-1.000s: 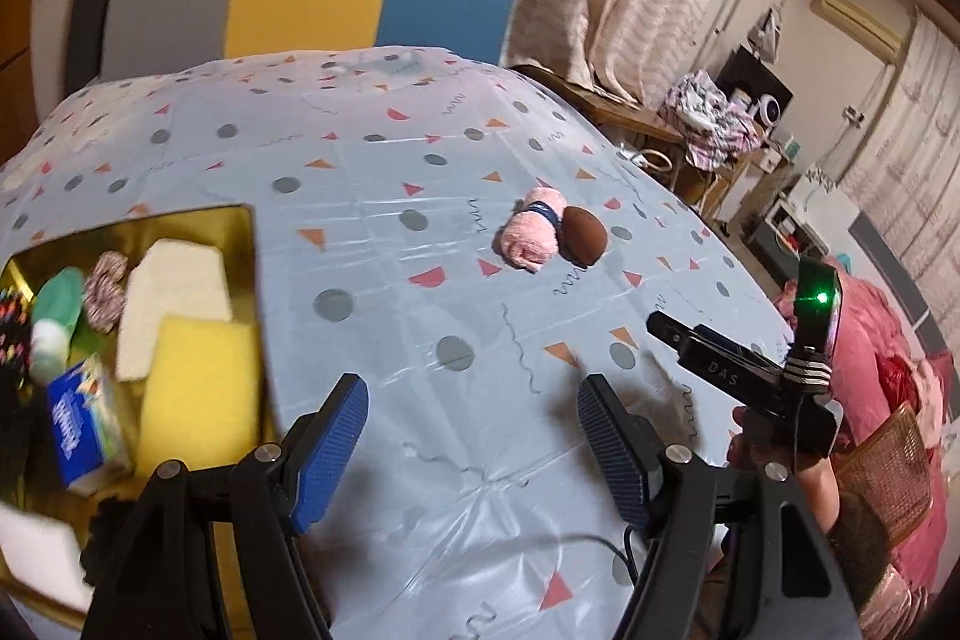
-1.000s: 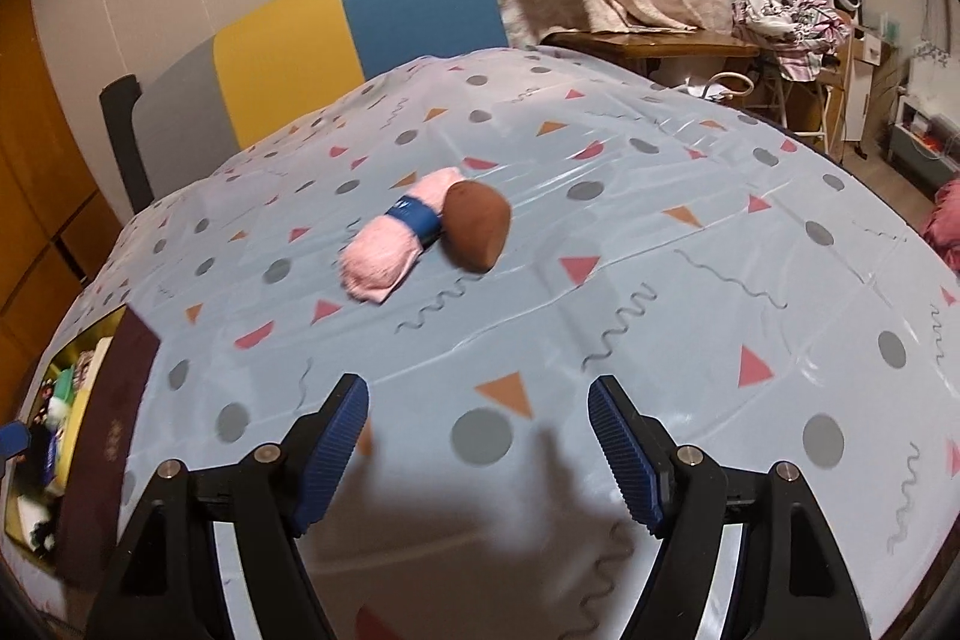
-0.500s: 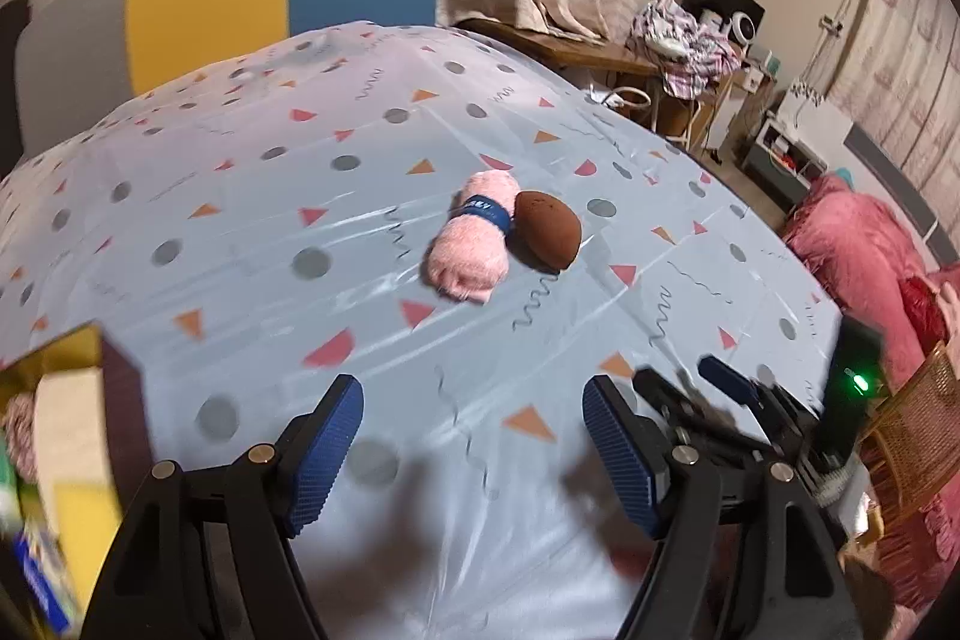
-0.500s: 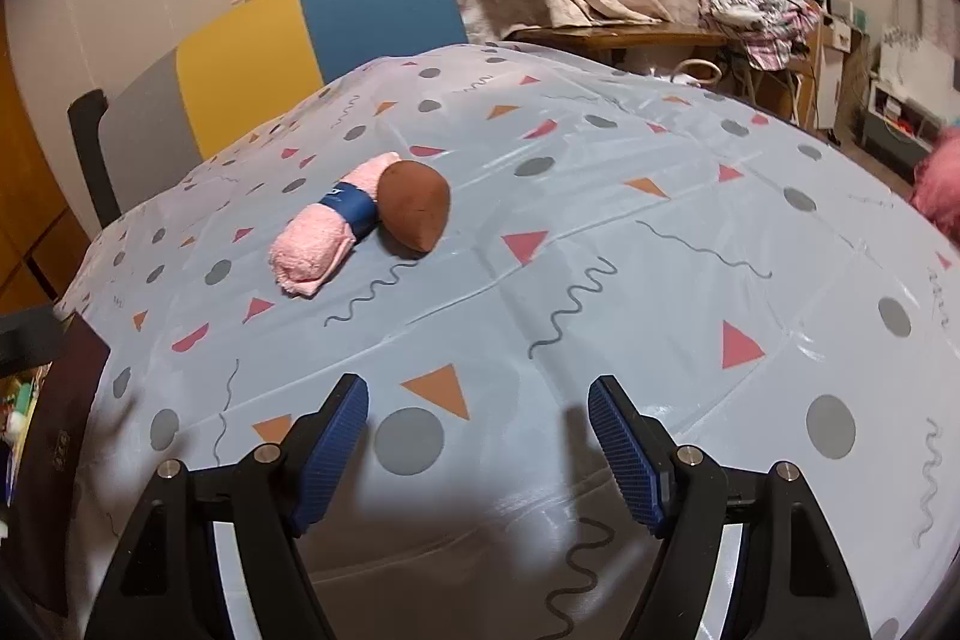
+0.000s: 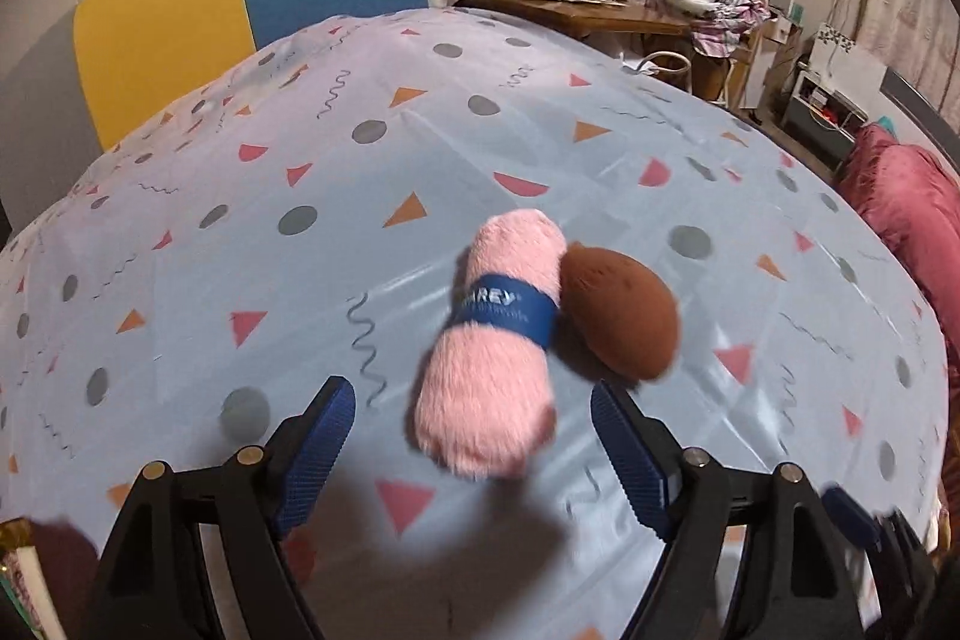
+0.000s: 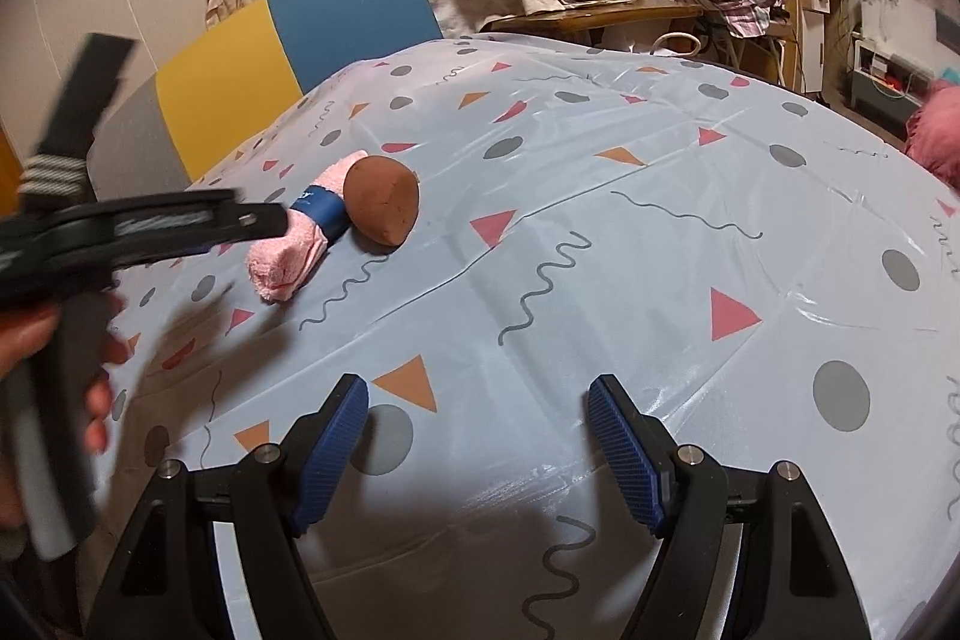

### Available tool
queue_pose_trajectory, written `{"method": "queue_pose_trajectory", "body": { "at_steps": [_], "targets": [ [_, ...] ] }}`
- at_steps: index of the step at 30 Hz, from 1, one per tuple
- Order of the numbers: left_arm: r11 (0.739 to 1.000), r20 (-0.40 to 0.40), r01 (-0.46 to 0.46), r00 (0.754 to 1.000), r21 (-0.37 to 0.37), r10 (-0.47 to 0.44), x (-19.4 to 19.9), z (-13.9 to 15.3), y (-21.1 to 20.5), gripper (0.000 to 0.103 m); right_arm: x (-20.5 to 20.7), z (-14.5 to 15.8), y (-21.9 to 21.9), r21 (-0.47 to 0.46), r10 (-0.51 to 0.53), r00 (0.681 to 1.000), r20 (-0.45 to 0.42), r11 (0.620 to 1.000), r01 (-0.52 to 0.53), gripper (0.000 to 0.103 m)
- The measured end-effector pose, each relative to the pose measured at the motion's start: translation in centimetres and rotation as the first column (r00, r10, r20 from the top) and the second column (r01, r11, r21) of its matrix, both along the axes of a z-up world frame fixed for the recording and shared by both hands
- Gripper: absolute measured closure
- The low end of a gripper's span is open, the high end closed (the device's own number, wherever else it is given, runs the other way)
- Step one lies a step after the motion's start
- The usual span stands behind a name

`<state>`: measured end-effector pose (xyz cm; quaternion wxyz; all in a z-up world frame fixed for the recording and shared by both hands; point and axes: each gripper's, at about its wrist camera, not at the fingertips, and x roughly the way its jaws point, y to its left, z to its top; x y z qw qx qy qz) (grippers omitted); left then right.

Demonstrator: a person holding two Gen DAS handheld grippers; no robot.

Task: Organize rigid objects
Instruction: 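Grasp the pink dishcloth roll with the left tool and lift it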

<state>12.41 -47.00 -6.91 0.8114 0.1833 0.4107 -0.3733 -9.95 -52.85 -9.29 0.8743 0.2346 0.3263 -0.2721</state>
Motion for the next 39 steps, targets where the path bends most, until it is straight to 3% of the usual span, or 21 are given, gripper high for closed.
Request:
{"method": "queue_pose_trajectory", "body": {
  "at_steps": [9,12,14,15,18,28,33,39],
  "targets": [
    [0.999,-0.045,-0.044,0.998,-0.011,0.044,1.3,-4.1,-1.4,0.022,-0.4,-0.1,-0.2,0.013,-0.002,1.000,0.030,1.000,0.002,0.026],
    [0.999,0.007,-0.044,0.999,-0.007,0.044,0.9,-4.3,-1.4,0.031,-0.3,-0.2,-0.2,0.008,-0.002,1.000,0.026,1.000,0.002,0.026],
    [0.999,0.017,-0.033,0.999,-0.014,0.033,0.7,-4.1,-1.4,0.046,-0.2,-0.2,-0.2,0.007,-0.002,1.000,0.024,1.000,0.002,0.026],
    [0.999,0.021,-0.029,0.999,-0.021,0.030,0.6,-4.1,-1.3,0.060,-0.2,-0.2,-0.1,0.006,-0.003,1.000,0.021,1.000,0.003,0.026],
    [0.998,0.027,-0.031,0.999,-0.046,0.033,0.4,-3.8,-0.7,0.066,0.0,-0.2,-0.1,-0.002,-0.003,1.000,0.013,1.000,0.003,0.026],
    [0.992,0.082,-0.083,0.992,-0.096,0.091,-2.0,-2.4,4.0,0.068,-0.1,-0.2,-0.1,-0.003,-0.007,1.000,0.017,1.000,0.007,0.026],
    [0.991,0.068,-0.091,0.993,-0.095,0.098,-3.3,-2.0,6.9,0.068,0.1,-0.2,0.0,-0.017,-0.009,1.000,0.000,1.000,0.009,0.026],
    [0.977,0.017,-0.178,0.983,-0.116,0.181,-3.3,-2.5,11.2,0.068,0.2,-0.2,0.2,-0.025,-0.010,1.000,-0.011,1.000,0.009,0.026]
  ]
}}
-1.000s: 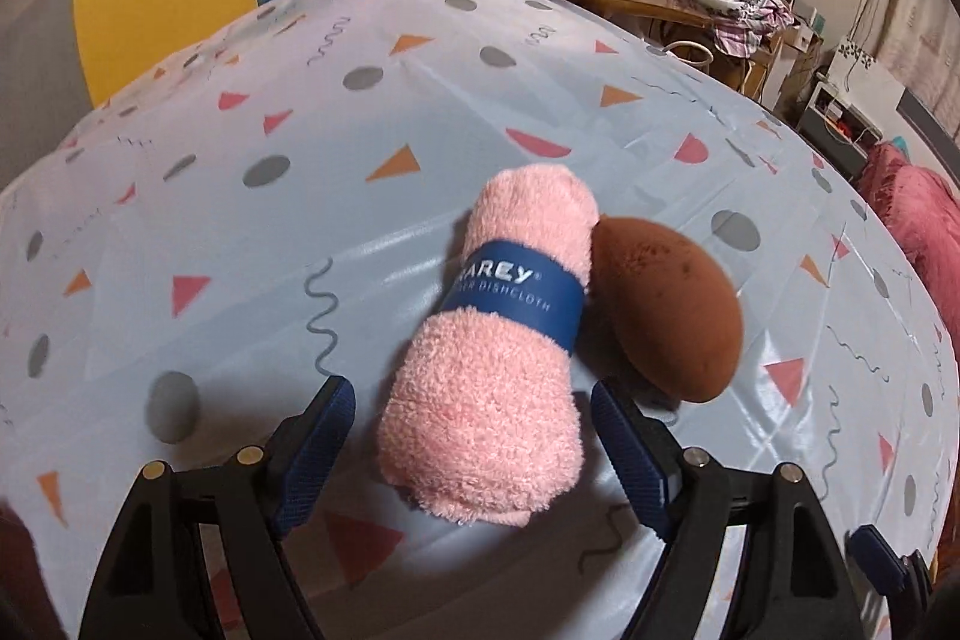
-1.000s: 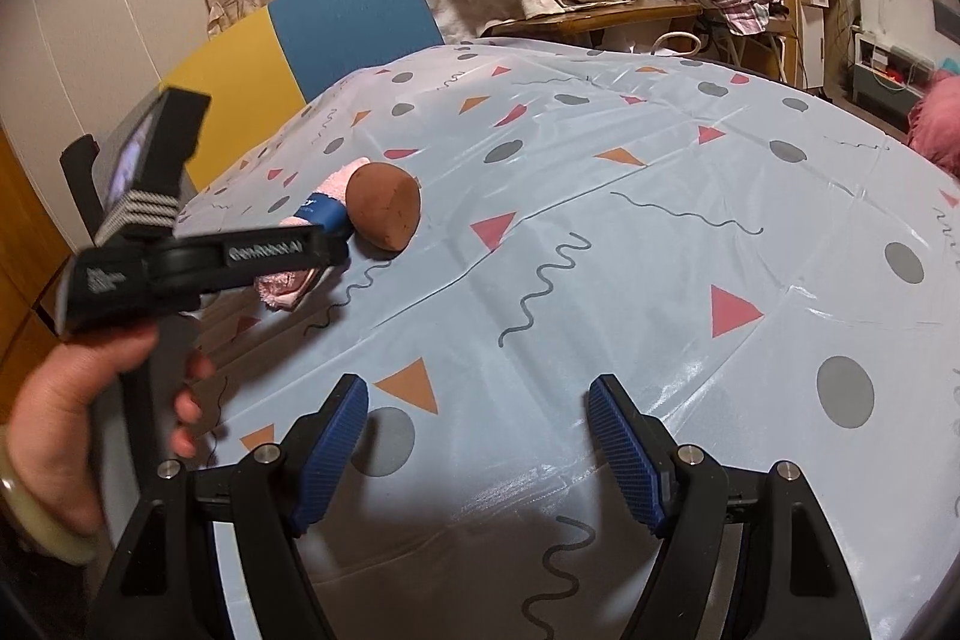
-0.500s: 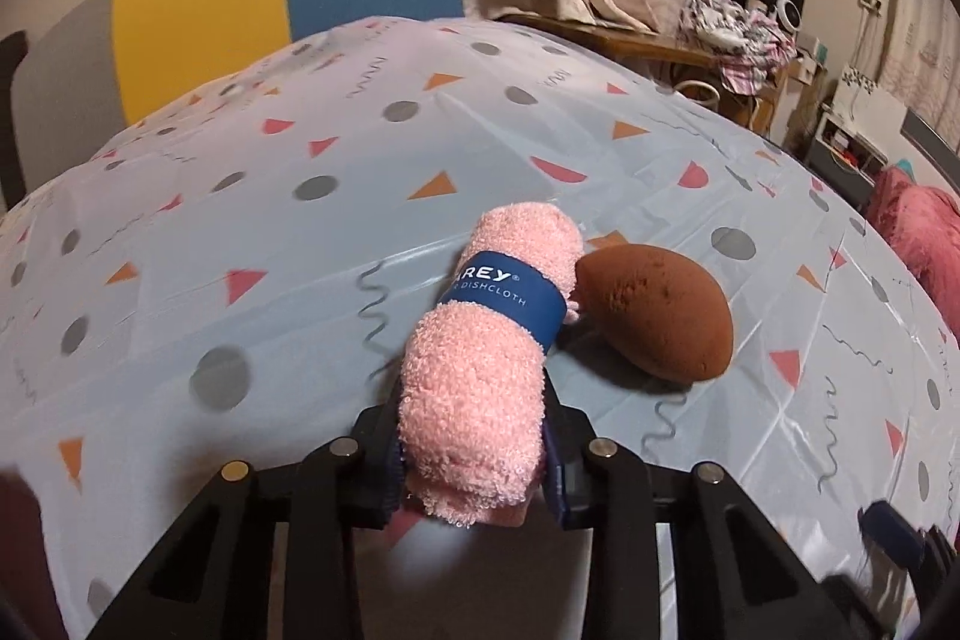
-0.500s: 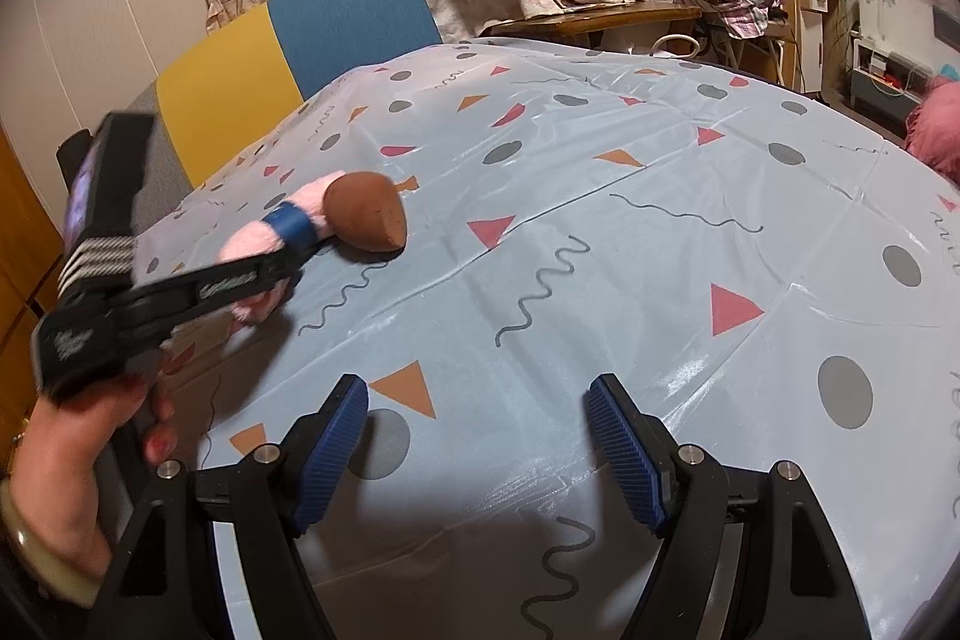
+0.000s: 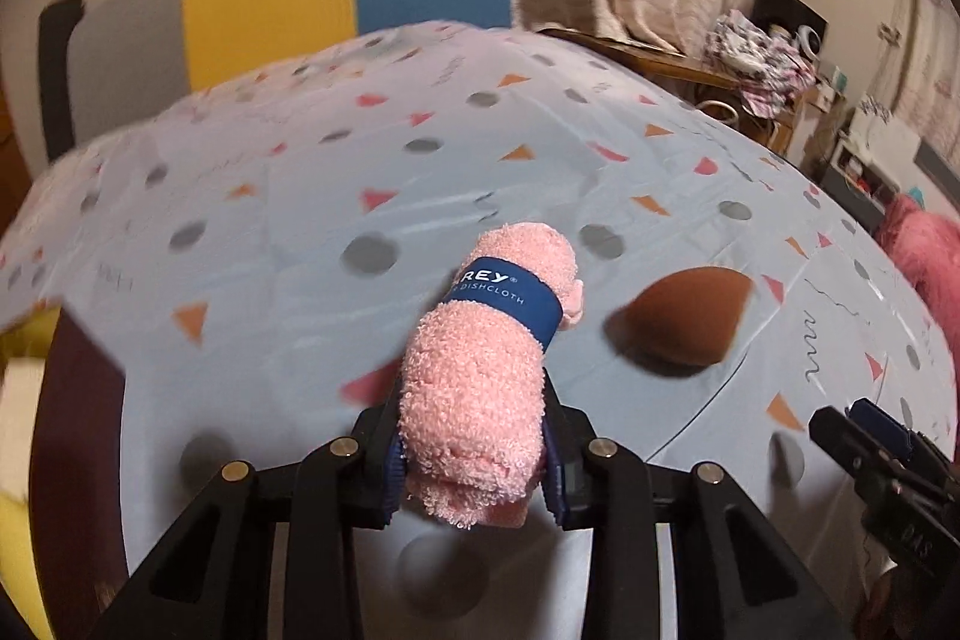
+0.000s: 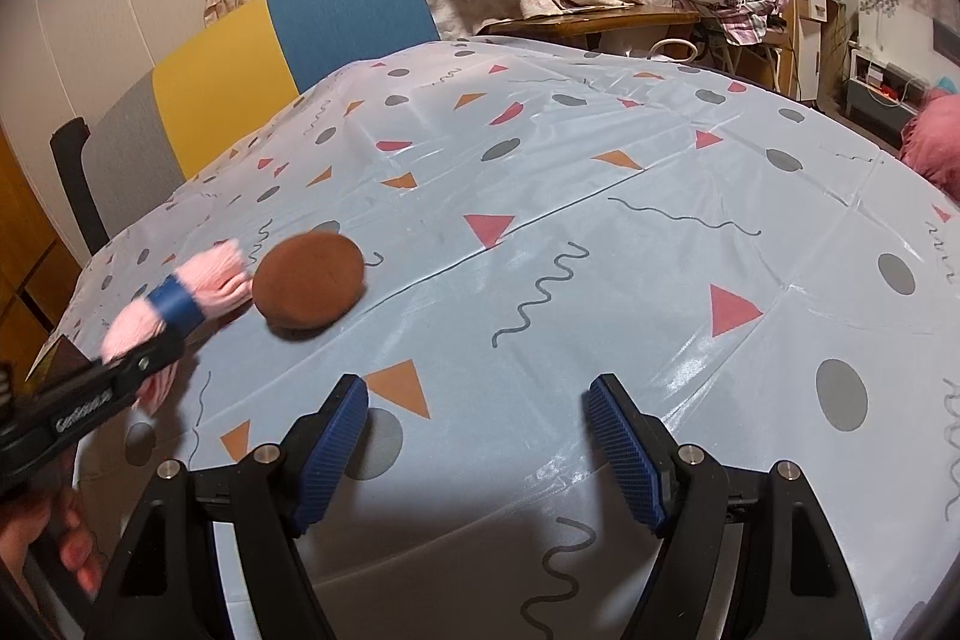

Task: Organize rigid objects
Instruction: 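Grasp the pink dishcloth roll with the left tool and lift it, then grasp the brown makeup sponge with the right tool while the left tool holds the dishcloth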

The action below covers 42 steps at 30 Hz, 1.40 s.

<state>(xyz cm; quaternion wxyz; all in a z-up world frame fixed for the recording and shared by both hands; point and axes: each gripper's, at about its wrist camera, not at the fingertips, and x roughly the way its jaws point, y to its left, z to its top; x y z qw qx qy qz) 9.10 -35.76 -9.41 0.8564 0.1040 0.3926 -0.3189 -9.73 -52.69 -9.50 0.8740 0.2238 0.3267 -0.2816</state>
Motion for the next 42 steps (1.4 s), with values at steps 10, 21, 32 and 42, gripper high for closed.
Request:
{"method": "queue_pose_trajectory", "body": {
  "at_steps": [10,21,32,42],
  "targets": [
    [0.998,-0.074,-0.051,0.996,-0.048,0.048,0.7,-1.2,2.0,0.068,0.5,0.1,0.3,-0.007,0.009,0.999,-0.033,1.000,-0.010,0.023],
    [0.995,-0.092,-0.051,0.995,-0.083,0.044,1.0,-1.3,2.5,0.068,7.1,3.9,1.2,-0.048,0.210,0.977,-0.018,0.976,-0.211,0.007],
    [0.994,-0.102,-0.051,0.994,-0.099,0.041,1.1,-1.4,2.7,0.068,14.3,0.1,-0.9,0.009,0.257,0.960,-0.114,0.966,-0.257,0.025],
    [0.994,-0.114,-0.043,0.993,-0.104,0.031,1.2,-1.4,2.7,0.064,12.4,0.6,-0.4,0.048,0.268,0.962,-0.046,0.963,-0.266,0.042]
  ]
}}
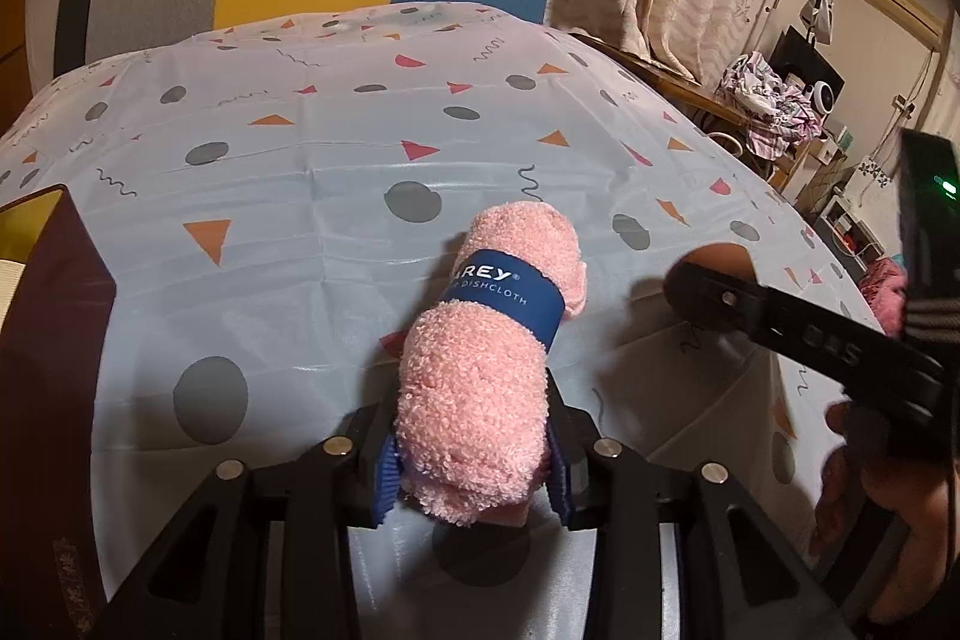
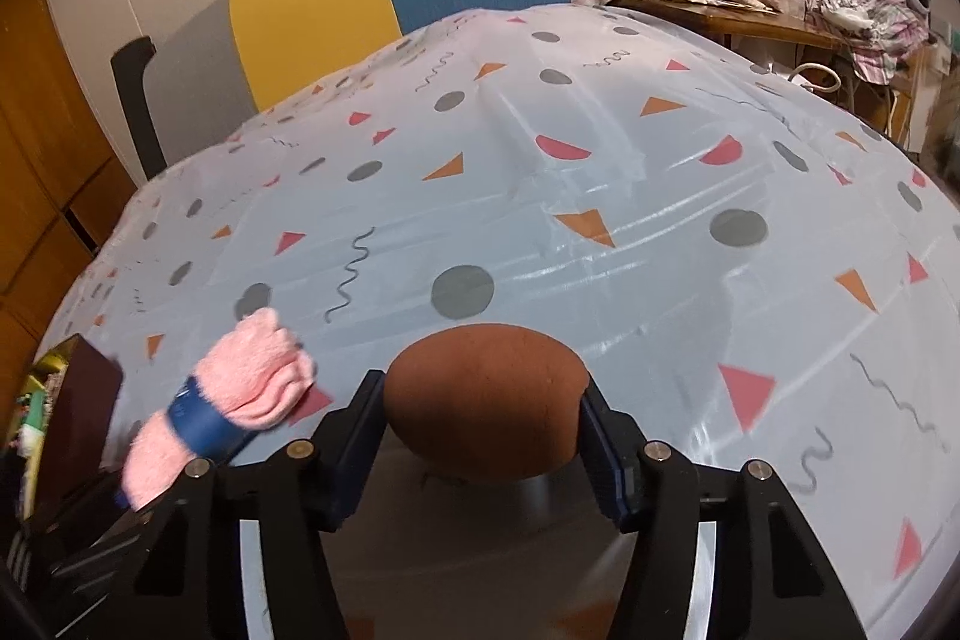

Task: Organize rigid objects
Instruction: 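Grasp the brown makeup sponge with the right tool while the left tool holds the dishcloth, then lower the pink dishcloth into the gold tray and open the left tool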

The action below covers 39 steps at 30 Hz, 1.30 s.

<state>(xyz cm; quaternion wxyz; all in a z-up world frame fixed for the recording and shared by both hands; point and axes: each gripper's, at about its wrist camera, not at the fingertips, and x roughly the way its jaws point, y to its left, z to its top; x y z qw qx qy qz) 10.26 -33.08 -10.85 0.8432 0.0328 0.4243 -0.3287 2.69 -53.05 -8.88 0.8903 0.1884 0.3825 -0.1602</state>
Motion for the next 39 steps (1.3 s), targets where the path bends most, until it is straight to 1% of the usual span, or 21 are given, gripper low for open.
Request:
{"method": "queue_pose_trajectory", "body": {
  "at_steps": [6,9,12,14,17,19,21,22,25,30,33,37,39],
  "targets": [
    [1.000,-0.005,0.011,1.000,0.008,-0.011,0.0,0.2,-0.3,0.058,-4.1,1.5,2.5,0.026,-0.003,0.999,0.045,1.000,0.002,0.042],
    [0.998,0.016,0.001,1.000,0.062,-0.002,-0.1,0.7,-1.0,0.057,-6.5,1.6,3.8,0.043,-0.020,0.998,0.065,0.999,0.017,0.042],
    [0.996,0.036,0.010,0.999,0.088,-0.013,0.1,1.1,-1.9,0.057,-7.9,1.3,4.5,0.034,-0.037,0.996,0.076,0.999,0.035,0.042],
    [0.993,0.057,0.031,0.998,0.116,-0.038,0.3,1.4,-2.9,0.056,-8.4,0.8,4.8,0.022,-0.045,0.996,0.077,0.999,0.043,0.042],
    [0.984,0.073,0.079,0.993,0.161,-0.092,0.5,1.2,-4.0,0.056,-8.7,0.1,4.8,0.035,-0.055,0.995,0.078,0.998,0.052,0.042],
    [0.986,0.051,0.081,0.995,0.143,-0.089,0.9,0.9,-3.8,0.062,-8.8,-0.1,4.5,0.041,-0.070,0.995,0.078,0.997,0.067,0.042],
    [0.991,0.045,0.064,0.997,0.113,-0.070,0.9,1.1,-3.2,0.065,-9.1,-0.4,4.2,0.053,-0.083,0.993,0.081,0.995,0.079,0.042],
    [0.992,0.046,0.057,0.997,0.112,-0.062,0.7,1.2,-3.1,0.066,-9.1,-0.5,4.0,0.059,-0.094,0.992,0.078,0.994,0.089,0.042],
    [0.996,0.037,0.031,0.999,0.080,-0.034,-0.1,1.7,-2.1,0.067,-9.2,-0.6,3.8,0.064,-0.102,0.991,0.082,0.993,0.096,0.042],
    [0.999,-0.027,0.008,1.000,-0.040,-0.009,-1.9,2.7,0.5,0.067,-9.0,-0.7,4.0,0.041,-0.099,0.993,0.071,0.995,0.096,0.042],
    [0.994,-0.040,0.009,0.999,-0.107,-0.013,-3.3,3.7,2.2,0.067,-8.9,-0.8,4.2,0.032,-0.098,0.993,0.066,0.995,0.096,0.042],
    [0.985,-0.066,-0.013,0.998,-0.171,0.002,-4.6,4.9,5.2,0.067,-8.8,-0.8,4.3,0.020,-0.098,0.993,0.061,0.995,0.096,0.042],
    [0.982,-0.062,-0.023,0.998,-0.189,0.011,-5.3,5.6,6.8,0.067,-8.8,-0.8,4.3,0.016,-0.097,0.994,0.059,0.995,0.097,0.042]
  ]
}}
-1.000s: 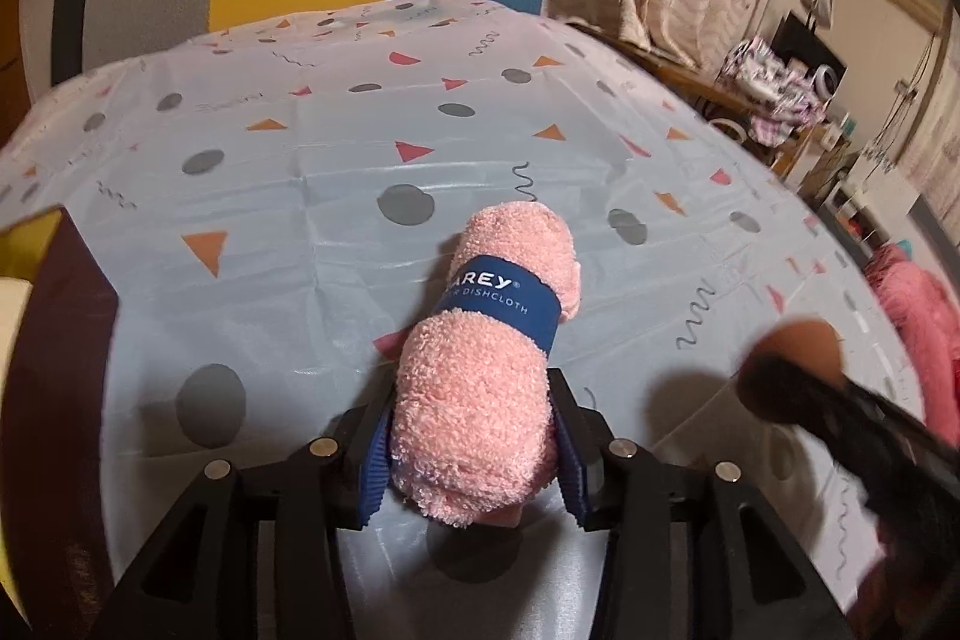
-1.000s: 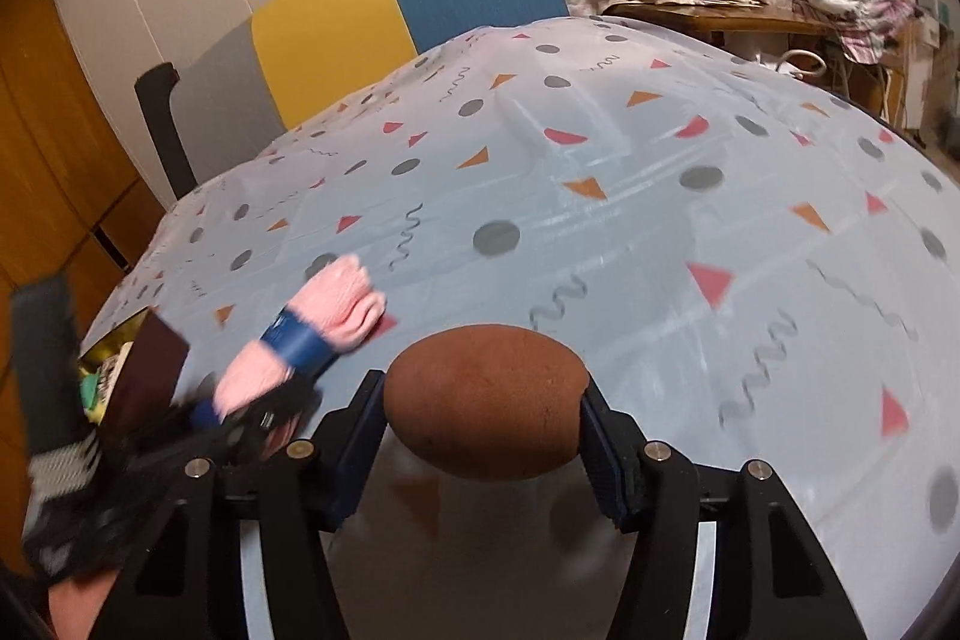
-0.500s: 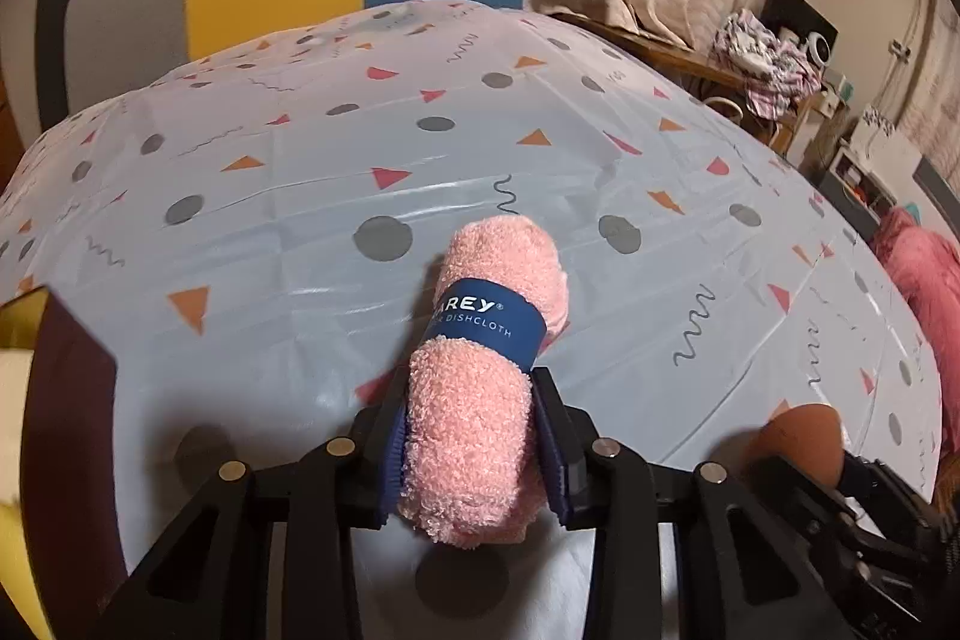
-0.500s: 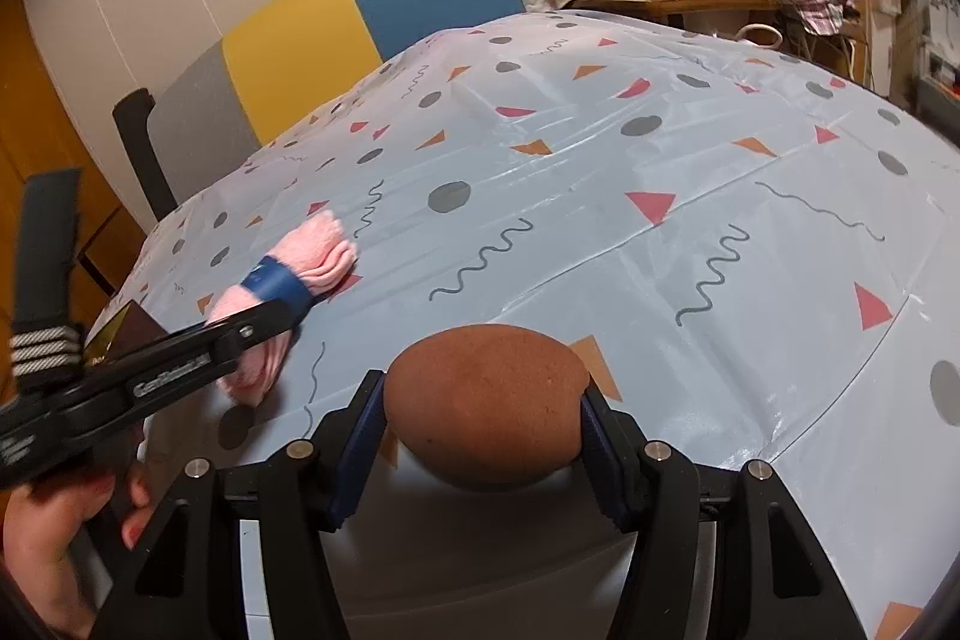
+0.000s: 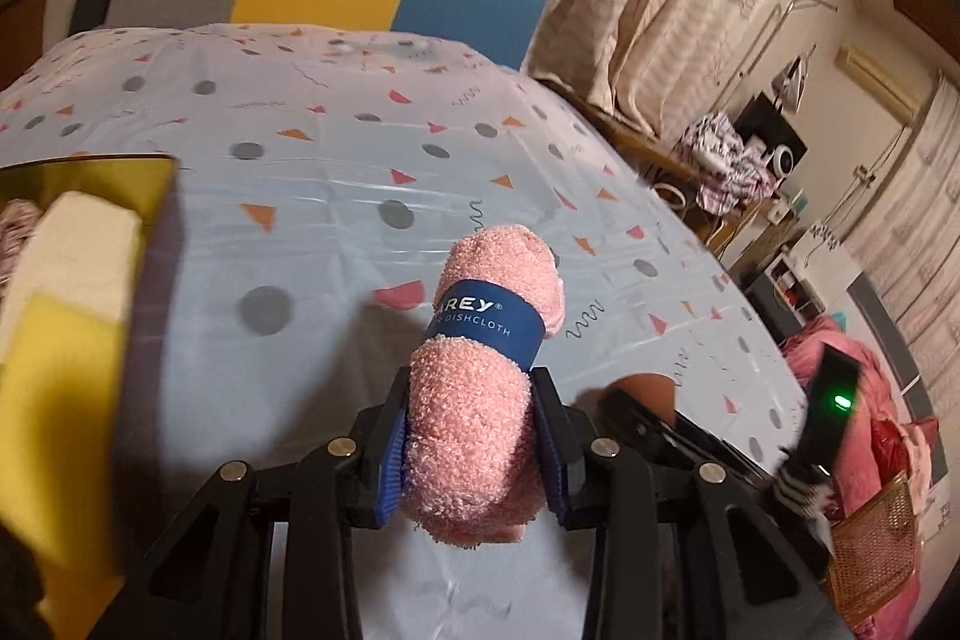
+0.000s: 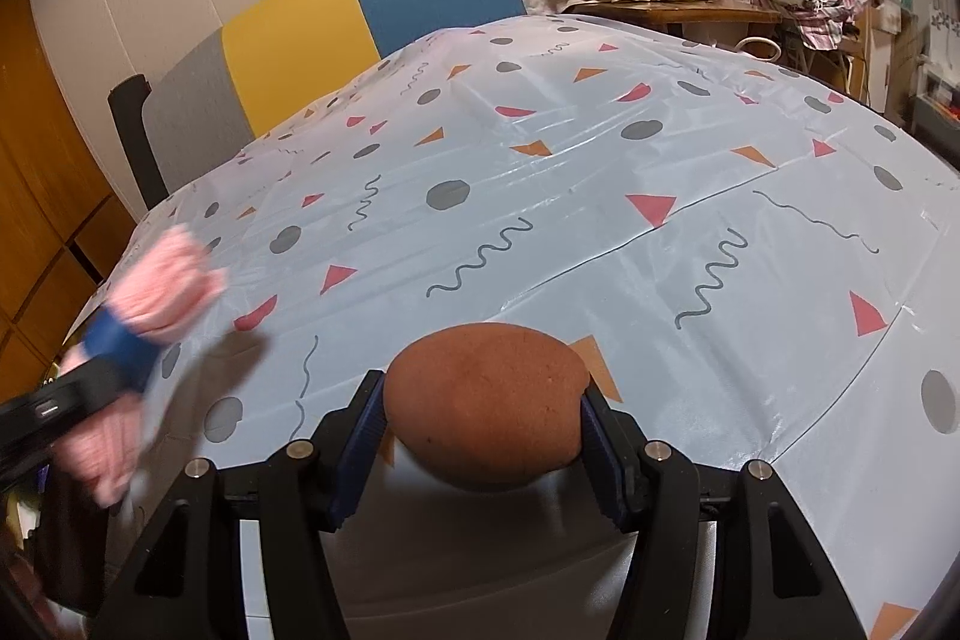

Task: Organize rigid objects
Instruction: 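Lower the pink dishcloth into the gold tray and open the left tool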

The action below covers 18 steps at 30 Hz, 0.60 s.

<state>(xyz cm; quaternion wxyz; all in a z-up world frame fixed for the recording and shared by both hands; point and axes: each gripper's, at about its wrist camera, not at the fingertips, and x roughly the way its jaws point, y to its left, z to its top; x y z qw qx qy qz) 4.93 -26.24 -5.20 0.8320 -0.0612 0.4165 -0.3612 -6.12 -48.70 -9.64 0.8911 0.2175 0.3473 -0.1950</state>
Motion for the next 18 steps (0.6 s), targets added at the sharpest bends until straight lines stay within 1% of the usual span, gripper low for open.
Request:
{"method": "queue_pose_trajectory", "body": {
  "at_steps": [4,9,15,18],
  "targets": [
    [1.000,0.040,-0.026,0.999,-0.012,0.026,-1.1,1.5,3.7,0.067,0.1,0.0,0.2,-0.014,0.000,1.000,-0.010,1.000,0.000,0.042],
    [0.992,0.054,-0.122,0.991,-0.020,0.123,-0.8,2.6,9.1,0.067,0.2,0.0,0.4,-0.028,-0.001,1.000,-0.019,1.000,0.001,0.042],
    [0.968,0.045,-0.249,0.967,-0.035,0.250,0.0,2.9,15.5,0.067,0.5,0.1,0.8,-0.048,0.001,0.999,-0.035,0.999,-0.003,0.042],
    [0.951,0.023,-0.310,0.950,-0.023,0.310,1.3,2.6,18.2,0.067,0.6,0.1,1.0,-0.063,0.003,0.999,-0.045,0.998,-0.006,0.042]
  ]
}}
